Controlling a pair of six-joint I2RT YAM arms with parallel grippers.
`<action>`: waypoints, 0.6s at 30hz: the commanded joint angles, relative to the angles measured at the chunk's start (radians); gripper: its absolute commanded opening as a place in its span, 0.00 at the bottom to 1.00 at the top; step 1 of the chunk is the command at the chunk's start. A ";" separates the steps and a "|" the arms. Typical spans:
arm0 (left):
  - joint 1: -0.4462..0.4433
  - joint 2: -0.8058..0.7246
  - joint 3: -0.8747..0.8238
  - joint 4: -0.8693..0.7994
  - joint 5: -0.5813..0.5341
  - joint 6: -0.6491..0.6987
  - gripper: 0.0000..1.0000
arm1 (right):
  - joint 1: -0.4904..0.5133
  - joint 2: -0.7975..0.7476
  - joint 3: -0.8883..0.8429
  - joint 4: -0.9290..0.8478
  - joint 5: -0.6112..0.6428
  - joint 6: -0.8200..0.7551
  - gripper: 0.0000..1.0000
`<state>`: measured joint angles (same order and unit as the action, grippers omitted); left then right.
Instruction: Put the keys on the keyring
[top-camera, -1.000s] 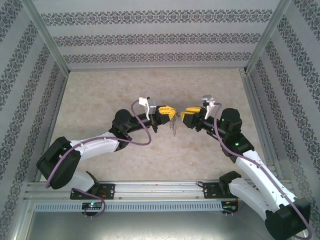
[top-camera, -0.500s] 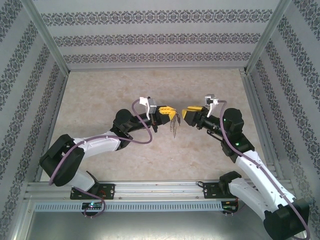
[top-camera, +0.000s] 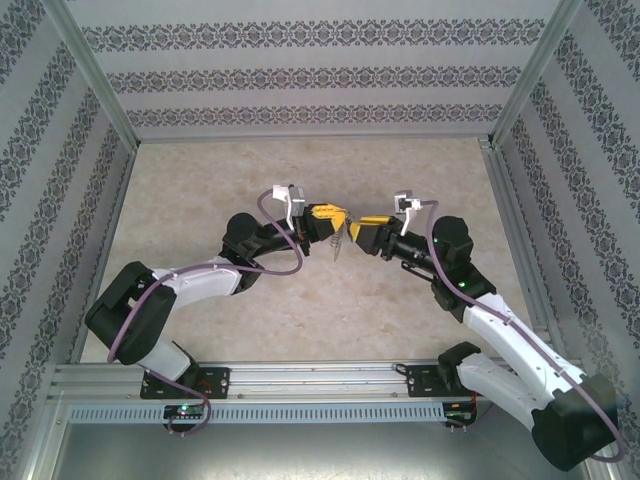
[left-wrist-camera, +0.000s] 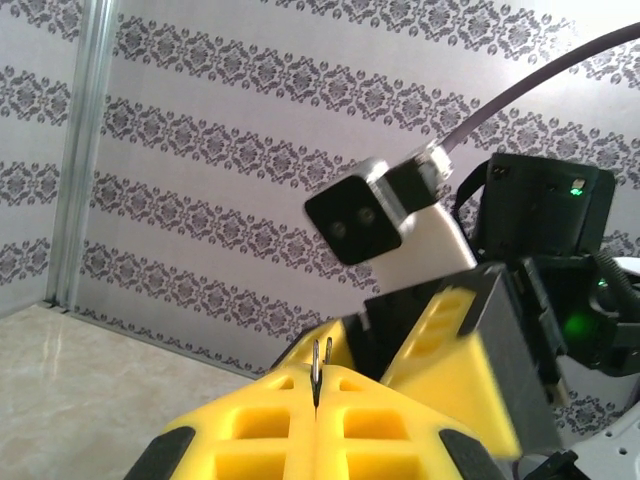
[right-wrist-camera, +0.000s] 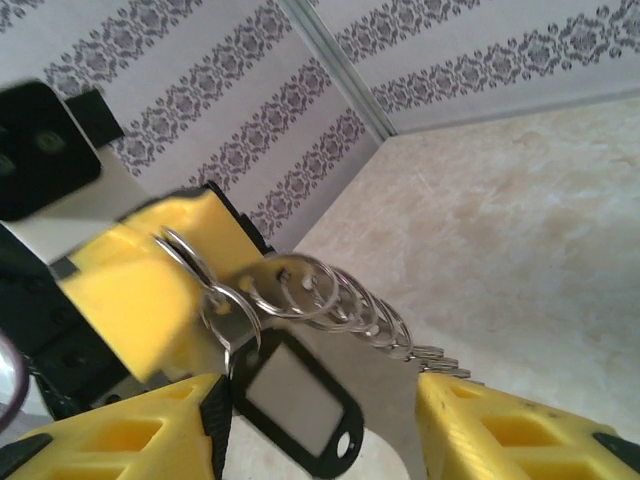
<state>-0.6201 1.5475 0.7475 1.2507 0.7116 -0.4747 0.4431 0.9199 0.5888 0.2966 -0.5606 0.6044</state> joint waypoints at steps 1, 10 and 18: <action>0.013 0.012 0.035 0.121 0.034 -0.059 0.00 | 0.020 0.023 0.021 0.051 0.018 -0.024 0.48; 0.023 0.020 0.027 0.153 0.028 -0.085 0.00 | 0.037 0.028 0.010 0.055 0.000 -0.037 0.19; 0.029 0.026 0.033 0.166 0.026 -0.092 0.00 | 0.055 0.032 0.003 0.051 -0.007 -0.045 0.00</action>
<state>-0.5999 1.5681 0.7525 1.3144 0.7258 -0.5476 0.4889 0.9539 0.5888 0.3271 -0.5655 0.5697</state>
